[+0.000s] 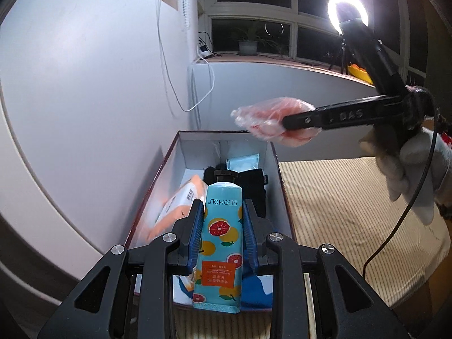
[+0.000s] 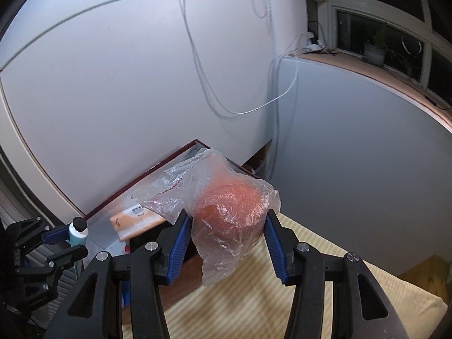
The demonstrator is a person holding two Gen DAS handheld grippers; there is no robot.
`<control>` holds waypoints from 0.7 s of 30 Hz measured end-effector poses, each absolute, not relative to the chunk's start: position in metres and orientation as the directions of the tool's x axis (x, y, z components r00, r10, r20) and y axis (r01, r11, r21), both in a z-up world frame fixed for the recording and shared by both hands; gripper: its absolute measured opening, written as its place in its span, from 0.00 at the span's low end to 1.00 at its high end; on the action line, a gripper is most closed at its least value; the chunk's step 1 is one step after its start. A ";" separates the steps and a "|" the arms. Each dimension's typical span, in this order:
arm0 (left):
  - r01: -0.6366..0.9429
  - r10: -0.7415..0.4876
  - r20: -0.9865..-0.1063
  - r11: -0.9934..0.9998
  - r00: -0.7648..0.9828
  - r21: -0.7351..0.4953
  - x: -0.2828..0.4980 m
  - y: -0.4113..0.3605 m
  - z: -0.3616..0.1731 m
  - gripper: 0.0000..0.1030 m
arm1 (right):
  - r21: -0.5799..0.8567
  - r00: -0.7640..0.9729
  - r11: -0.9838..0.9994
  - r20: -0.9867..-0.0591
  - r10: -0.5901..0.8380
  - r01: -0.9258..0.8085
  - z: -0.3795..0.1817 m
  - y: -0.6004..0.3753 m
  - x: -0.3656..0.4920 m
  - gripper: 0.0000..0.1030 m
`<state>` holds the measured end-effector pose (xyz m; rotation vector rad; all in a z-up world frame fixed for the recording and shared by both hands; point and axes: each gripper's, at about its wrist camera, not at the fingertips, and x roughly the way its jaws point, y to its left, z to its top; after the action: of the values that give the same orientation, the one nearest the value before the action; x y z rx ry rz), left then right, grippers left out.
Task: Organize soft objects
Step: 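Carry the tube and pink bag to the shoebox with both tools and release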
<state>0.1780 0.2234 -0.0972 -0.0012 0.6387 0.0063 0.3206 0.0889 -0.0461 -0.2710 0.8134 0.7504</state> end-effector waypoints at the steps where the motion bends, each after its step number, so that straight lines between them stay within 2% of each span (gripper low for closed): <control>1: -0.010 0.005 -0.597 1.000 0.802 -0.004 0.180 0.224 -0.098 0.25 | 0.057 0.448 0.713 -0.743 0.498 -0.698 -0.049 0.094 0.323 0.46; 13: -0.060 0.026 -0.602 0.998 0.798 -0.037 0.215 0.228 -0.113 0.25 | 0.125 0.381 0.724 -0.783 0.492 -0.678 -0.083 0.136 0.354 0.46; 21: -0.059 0.032 -0.627 0.998 0.778 -0.022 0.224 0.226 -0.125 0.25 | 0.115 0.372 0.723 -0.796 0.478 -0.682 -0.096 0.153 0.363 0.46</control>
<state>0.2241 0.2256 -0.1254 -0.0412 0.6772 0.0496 0.3634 0.1534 -0.0962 -0.2498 0.9253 0.7528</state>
